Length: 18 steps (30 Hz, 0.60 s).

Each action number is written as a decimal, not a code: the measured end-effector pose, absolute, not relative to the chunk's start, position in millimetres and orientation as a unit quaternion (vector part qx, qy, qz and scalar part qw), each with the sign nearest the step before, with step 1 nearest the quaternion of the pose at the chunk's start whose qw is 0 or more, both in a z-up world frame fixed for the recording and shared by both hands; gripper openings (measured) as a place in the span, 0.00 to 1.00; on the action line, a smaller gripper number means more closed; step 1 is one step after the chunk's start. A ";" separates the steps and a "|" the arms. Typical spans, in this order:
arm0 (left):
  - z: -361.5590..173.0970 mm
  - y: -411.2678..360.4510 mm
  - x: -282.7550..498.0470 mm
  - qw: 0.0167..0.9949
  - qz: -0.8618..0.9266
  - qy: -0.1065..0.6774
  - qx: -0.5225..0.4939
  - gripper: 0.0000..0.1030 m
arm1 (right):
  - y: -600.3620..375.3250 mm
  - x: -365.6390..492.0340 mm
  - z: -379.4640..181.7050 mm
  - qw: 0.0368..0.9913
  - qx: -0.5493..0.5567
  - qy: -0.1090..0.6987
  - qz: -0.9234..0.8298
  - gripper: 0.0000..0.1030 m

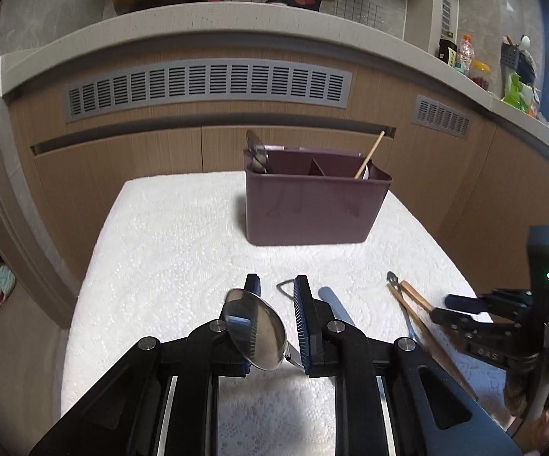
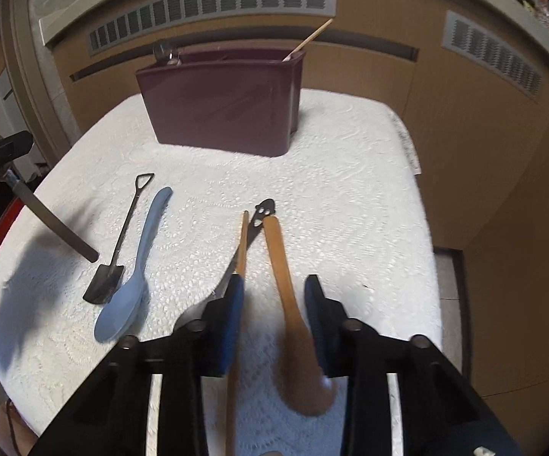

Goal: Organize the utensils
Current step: 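Grasp the dark-handled spoon with the left tool while the right grasps the chopstick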

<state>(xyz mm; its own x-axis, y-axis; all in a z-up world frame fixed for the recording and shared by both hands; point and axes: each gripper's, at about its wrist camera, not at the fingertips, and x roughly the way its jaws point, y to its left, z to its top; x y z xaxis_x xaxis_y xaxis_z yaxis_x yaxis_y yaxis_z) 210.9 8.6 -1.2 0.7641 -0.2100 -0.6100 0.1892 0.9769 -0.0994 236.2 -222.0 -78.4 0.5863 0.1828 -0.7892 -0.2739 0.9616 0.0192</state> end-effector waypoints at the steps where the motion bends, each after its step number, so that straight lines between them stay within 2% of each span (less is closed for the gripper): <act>1: -2.9 8.9 211.2 0.938 -0.108 0.329 -0.017 0.18 | -217.2 240.4 -80.5 0.885 -0.051 0.442 0.140 0.22; 5: -5.1 10.7 212.3 0.934 -0.118 0.336 -0.030 0.18 | -204.8 262.1 -97.5 0.872 -0.051 0.470 0.126 0.18; 8: -4.7 12.7 208.9 0.933 -0.124 0.337 -0.035 0.18 | -201.0 264.1 -97.3 0.873 -0.056 0.470 0.119 0.05; 11: -3.1 15.0 205.6 0.930 -0.130 0.342 -0.042 0.12 | -203.0 254.9 -87.1 0.881 -0.056 0.454 0.118 0.05; 18: 6.7 14.3 197.1 0.929 -0.140 0.340 -0.049 0.07 | -218.2 232.7 -46.5 0.902 -0.035 0.412 0.127 0.05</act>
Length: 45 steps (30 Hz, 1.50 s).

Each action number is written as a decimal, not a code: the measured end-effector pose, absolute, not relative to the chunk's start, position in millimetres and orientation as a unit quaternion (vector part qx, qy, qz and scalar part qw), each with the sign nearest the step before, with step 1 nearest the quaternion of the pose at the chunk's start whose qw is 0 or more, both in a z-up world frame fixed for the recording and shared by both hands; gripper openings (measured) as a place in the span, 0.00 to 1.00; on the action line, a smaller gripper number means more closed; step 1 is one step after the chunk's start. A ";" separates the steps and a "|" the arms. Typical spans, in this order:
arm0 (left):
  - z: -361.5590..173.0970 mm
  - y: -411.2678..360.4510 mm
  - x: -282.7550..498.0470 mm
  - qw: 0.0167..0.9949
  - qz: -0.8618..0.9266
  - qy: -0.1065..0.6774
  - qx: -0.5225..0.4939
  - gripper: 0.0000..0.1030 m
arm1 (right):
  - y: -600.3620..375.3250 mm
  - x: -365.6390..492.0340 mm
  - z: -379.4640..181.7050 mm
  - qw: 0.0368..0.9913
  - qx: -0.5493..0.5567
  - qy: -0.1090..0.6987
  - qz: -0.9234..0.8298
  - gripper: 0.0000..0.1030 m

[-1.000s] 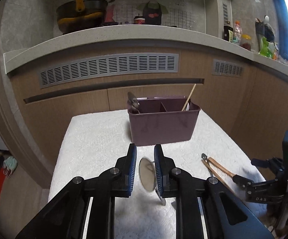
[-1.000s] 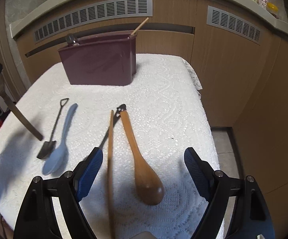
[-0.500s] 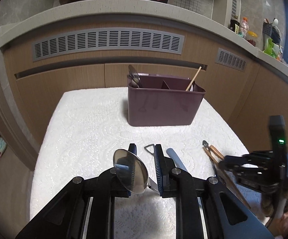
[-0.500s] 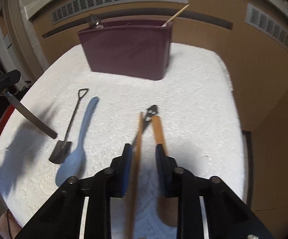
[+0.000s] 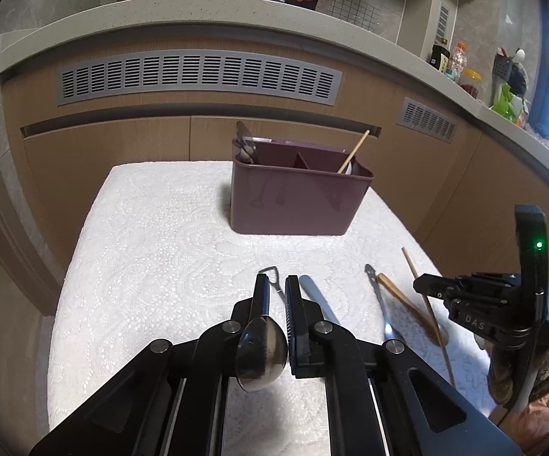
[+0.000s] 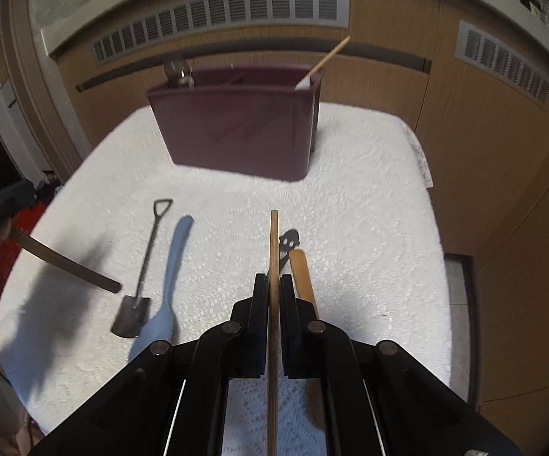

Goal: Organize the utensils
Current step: 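Grasp the dark-handled spoon with the left tool while the right grasps the chopstick, then lift the spoon with the left tool over the holder while the right carries the chopstick there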

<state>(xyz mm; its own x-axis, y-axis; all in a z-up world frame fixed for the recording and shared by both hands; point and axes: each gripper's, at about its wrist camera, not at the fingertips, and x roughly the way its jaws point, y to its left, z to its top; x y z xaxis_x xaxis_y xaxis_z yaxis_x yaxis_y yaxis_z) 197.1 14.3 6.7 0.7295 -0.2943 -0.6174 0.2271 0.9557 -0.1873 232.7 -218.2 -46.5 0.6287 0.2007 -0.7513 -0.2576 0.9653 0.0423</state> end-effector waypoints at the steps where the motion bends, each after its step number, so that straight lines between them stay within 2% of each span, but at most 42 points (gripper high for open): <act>1: 8.9 12.1 196.1 0.929 -0.144 0.338 -0.048 0.07 | -218.3 232.1 -43.1 0.904 -0.035 0.408 0.128 0.05; 19: 30.6 1.0 192.9 0.928 -0.160 0.334 -0.040 0.05 | -222.4 224.2 -26.9 0.912 -0.019 0.388 0.131 0.05; 23: 20.2 2.3 191.7 0.921 -0.160 0.354 -0.034 0.05 | -223.0 224.6 -29.0 0.912 -0.022 0.389 0.126 0.05; 29: -20.3 16.7 164.5 0.888 -0.162 0.430 0.019 0.08 | -224.1 222.7 -33.4 0.910 -0.030 0.394 0.123 0.05; 31: -28.6 21.7 155.6 0.874 -0.168 0.455 0.027 0.12 | -223.3 222.4 -34.7 0.909 -0.034 0.396 0.125 0.05; 33: -37.1 22.5 148.7 0.861 -0.178 0.475 0.040 0.26 | -221.4 223.4 -37.4 0.907 -0.037 0.399 0.127 0.05; 36: -49.7 20.1 148.4 0.844 -0.186 0.500 0.053 0.38 | -216.6 223.3 -42.9 0.903 -0.041 0.406 0.132 0.05; 38: -58.6 17.9 155.3 0.835 -0.179 0.517 0.056 0.42 | -214.1 221.2 -46.3 0.901 -0.043 0.409 0.135 0.05; 43: -77.9 5.6 181.0 0.808 -0.170 0.560 0.061 0.40 | -212.6 217.5 -51.9 0.898 -0.049 0.416 0.138 0.05; 45: -79.3 -0.4 183.4 0.810 -0.167 0.557 0.078 0.27 | -213.2 216.3 -52.8 0.897 -0.049 0.416 0.139 0.05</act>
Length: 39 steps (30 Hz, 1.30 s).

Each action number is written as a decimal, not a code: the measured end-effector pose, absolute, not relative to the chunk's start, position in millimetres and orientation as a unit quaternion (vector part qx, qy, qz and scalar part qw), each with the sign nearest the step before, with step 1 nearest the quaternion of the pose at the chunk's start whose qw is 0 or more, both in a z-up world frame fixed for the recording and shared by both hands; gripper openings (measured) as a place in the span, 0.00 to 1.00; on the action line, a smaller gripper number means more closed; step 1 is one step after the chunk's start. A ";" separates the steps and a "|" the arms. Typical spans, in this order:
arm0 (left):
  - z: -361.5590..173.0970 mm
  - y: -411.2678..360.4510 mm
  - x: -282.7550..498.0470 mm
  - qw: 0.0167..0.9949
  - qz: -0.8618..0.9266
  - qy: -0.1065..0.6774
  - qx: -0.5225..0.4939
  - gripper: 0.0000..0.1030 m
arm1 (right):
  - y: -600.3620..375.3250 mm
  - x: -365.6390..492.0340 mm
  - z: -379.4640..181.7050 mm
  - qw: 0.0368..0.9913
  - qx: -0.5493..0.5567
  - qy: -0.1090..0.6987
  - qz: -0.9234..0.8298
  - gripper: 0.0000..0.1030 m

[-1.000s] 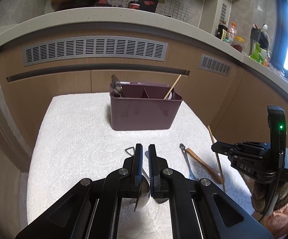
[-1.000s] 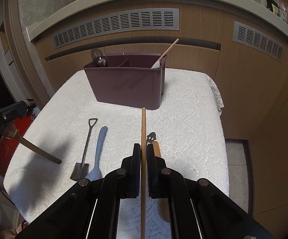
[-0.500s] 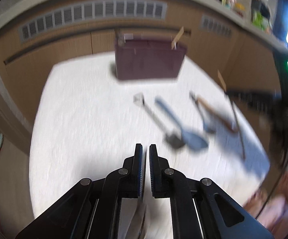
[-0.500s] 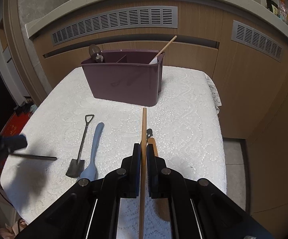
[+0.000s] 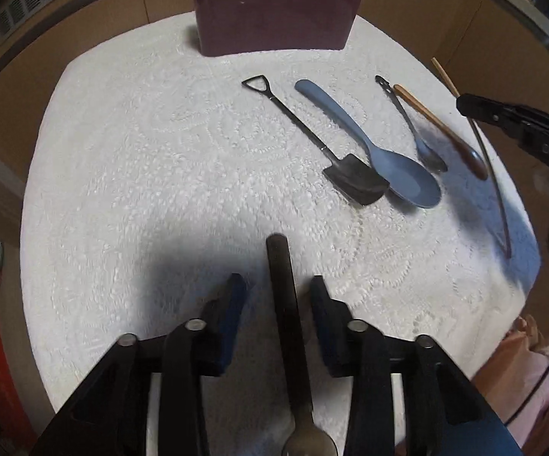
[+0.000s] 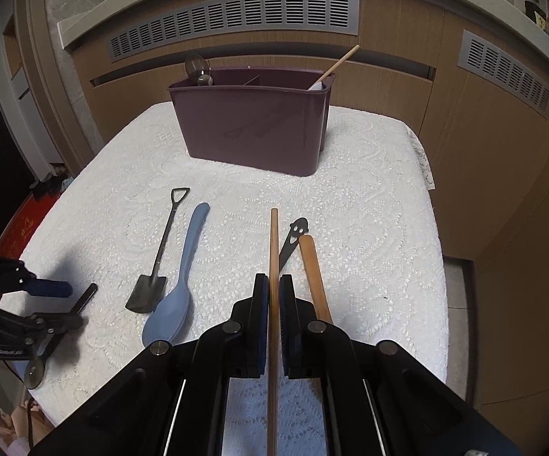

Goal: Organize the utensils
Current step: 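Lift the spoon with the left tool over the holder while the right carries the chopstick there, then open both tools to drop the spoon and chopstick into the holder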

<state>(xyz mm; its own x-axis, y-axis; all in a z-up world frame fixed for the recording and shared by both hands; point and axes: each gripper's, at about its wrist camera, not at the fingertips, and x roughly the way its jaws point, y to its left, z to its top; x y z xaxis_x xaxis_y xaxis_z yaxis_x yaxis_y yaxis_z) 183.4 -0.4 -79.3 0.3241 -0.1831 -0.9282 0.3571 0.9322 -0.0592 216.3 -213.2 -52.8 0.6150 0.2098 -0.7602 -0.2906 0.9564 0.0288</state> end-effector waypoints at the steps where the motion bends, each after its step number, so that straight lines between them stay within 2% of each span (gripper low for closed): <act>1: -79.3 -3.5 184.1 0.810 -0.167 0.556 0.087 0.25 | -213.8 215.9 -52.4 0.897 -0.047 0.415 0.140 0.05; 3: -78.5 -6.3 185.4 0.816 -0.162 0.548 0.092 0.14 | -216.0 215.5 -51.3 0.900 -0.039 0.411 0.141 0.05; 5: -75.7 -6.5 183.2 0.828 -0.155 0.532 0.082 0.12 | -218.8 216.1 -50.5 0.902 -0.030 0.407 0.143 0.05; 12: -27.1 6.2 172.9 0.889 -0.150 0.432 -0.003 0.12 | -220.7 215.3 -41.8 0.910 -0.015 0.391 0.141 0.05; 17: 13.6 6.9 198.8 0.917 -0.154 0.367 -0.031 0.12 | -215.8 218.3 -23.0 0.923 -0.005 0.357 0.143 0.05; 20: 56.1 6.9 218.4 0.933 -0.170 0.315 -0.041 0.12 | -213.7 226.8 6.9 0.935 -0.002 0.323 0.147 0.05; 25: 133.4 2.7 259.5 0.959 -0.188 0.209 -0.044 0.12 | -211.0 251.5 91.8 0.962 -0.018 0.233 0.144 0.05; 29: 171.6 -1.1 302.6 0.967 -0.200 0.150 -0.053 0.12 | -201.4 278.5 156.0 0.978 -0.036 0.162 0.129 0.05; 33: 183.2 -6.9 346.8 0.972 -0.194 0.122 -0.054 0.12 | -193.3 305.8 189.4 0.983 -0.043 0.135 0.120 0.05; 39: 176.6 -12.7 391.5 0.979 -0.173 0.090 -0.058 0.12 | -185.4 339.6 190.8 0.982 -0.056 0.140 0.116 0.05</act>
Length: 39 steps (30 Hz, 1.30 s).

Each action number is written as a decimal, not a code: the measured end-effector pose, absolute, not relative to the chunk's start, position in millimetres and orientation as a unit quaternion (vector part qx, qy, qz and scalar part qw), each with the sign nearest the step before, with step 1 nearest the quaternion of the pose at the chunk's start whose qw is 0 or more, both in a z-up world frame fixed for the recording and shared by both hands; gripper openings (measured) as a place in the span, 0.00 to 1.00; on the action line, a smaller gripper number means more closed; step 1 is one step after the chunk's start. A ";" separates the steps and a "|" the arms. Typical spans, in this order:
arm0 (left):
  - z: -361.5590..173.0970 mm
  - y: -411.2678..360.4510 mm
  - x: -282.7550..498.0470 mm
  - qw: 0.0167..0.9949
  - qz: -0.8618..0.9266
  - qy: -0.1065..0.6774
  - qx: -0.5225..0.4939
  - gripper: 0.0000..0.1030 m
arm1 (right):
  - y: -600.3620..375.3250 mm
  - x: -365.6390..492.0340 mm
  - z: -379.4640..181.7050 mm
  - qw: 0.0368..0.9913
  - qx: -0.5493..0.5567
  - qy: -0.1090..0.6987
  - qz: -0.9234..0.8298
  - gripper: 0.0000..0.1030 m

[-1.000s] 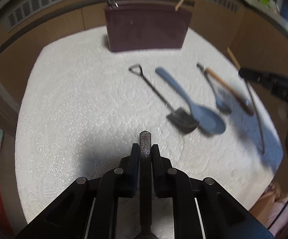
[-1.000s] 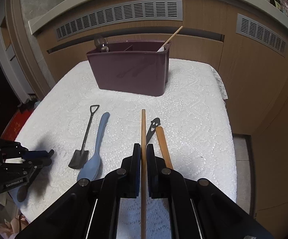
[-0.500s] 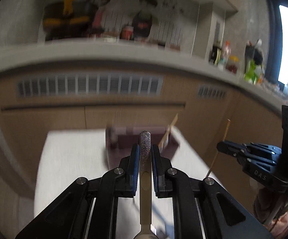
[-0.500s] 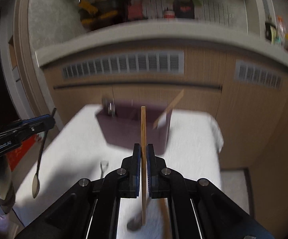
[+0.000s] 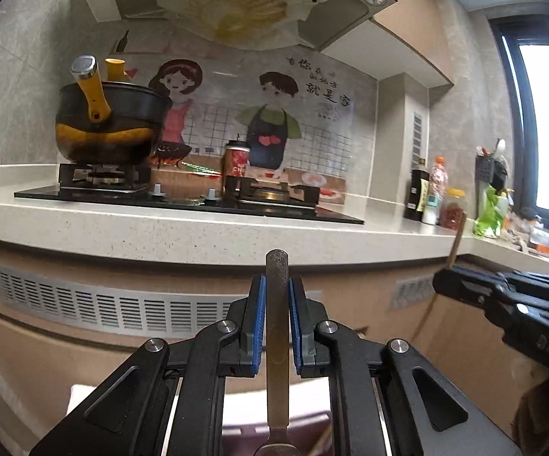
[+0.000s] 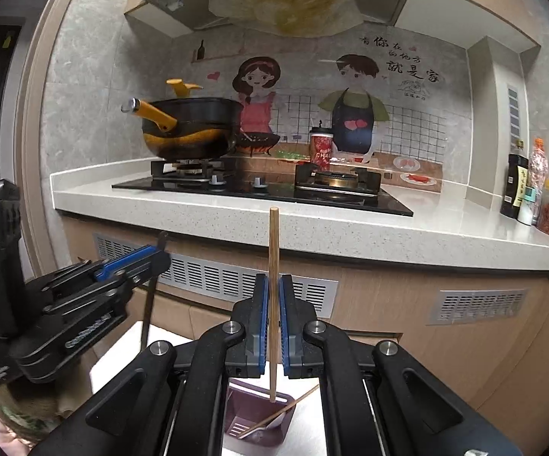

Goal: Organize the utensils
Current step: 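Open both tools to drop the spoon and chopstick into the holder, then reach the left tool to the small black shovel and grasp it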

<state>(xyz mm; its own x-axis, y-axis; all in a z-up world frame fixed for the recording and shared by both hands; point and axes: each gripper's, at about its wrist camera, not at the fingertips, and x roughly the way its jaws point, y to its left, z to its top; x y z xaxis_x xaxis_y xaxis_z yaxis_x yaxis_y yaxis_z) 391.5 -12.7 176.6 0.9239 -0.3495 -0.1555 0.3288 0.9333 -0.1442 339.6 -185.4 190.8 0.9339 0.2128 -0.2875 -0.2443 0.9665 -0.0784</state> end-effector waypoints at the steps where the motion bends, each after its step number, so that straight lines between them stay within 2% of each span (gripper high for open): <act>1: 174.0 -11.6 395.4 0.980 -0.170 0.088 -0.058 0.12 | -184.7 342.0 185.9 0.981 -0.059 0.144 0.118 0.05; 9: 107.6 -12.8 433.7 0.976 -0.162 0.120 -0.085 0.12 | -186.0 378.7 122.7 0.967 -0.054 0.218 0.124 0.05; 13: 65.4 -10.0 445.3 0.965 -0.166 0.182 -0.094 0.16 | -188.5 392.6 89.1 0.953 -0.040 0.263 0.144 0.07; 14: 58.1 -6.9 446.5 0.961 -0.165 0.199 -0.095 0.22 | -190.0 397.0 79.6 0.948 -0.036 0.278 0.153 0.11; 15: 52.7 -4.7 446.4 0.959 -0.162 0.211 -0.097 0.32 | -192.1 399.9 72.0 0.945 -0.032 0.288 0.153 0.19; 17: 42.9 5.9 443.1 0.952 -0.153 0.242 -0.109 0.40 | -199.4 401.8 57.0 0.943 -0.022 0.299 0.142 0.28; 19: 36.5 13.9 431.9 0.947 -0.141 0.266 -0.111 0.42 | -206.8 400.8 45.9 0.942 -0.018 0.310 0.127 0.28; 22: 26.9 17.8 405.7 0.942 -0.123 0.301 -0.089 0.52 | -220.2 391.8 28.5 0.938 -0.014 0.330 0.105 0.28; 26: 13.2 15.4 370.3 0.933 -0.124 0.334 -0.056 0.55 | -234.6 371.3 3.7 0.930 -0.016 0.358 0.079 0.44; 29: 4.2 13.6 341.3 0.929 -0.125 0.346 -0.041 0.57 | -240.0 352.9 -9.9 0.927 -0.035 0.368 0.057 0.46; 30: 2.6 13.0 332.6 0.928 -0.125 0.349 -0.036 0.62 | -241.1 345.1 -14.0 0.927 -0.042 0.370 0.052 0.49; 33: -6.2 8.3 305.6 0.926 -0.122 0.355 -0.026 0.67 | -241.8 319.1 -21.5 0.927 -0.055 0.369 0.043 0.72; 35: -11.6 3.2 293.7 0.923 -0.124 0.363 -0.020 0.68 | -239.7 303.8 -26.9 0.925 -0.065 0.371 0.043 0.75; 39: -27.4 0.4 265.2 0.917 -0.119 0.380 -0.017 0.71 | -229.0 273.3 -46.3 0.914 -0.084 0.391 0.059 0.76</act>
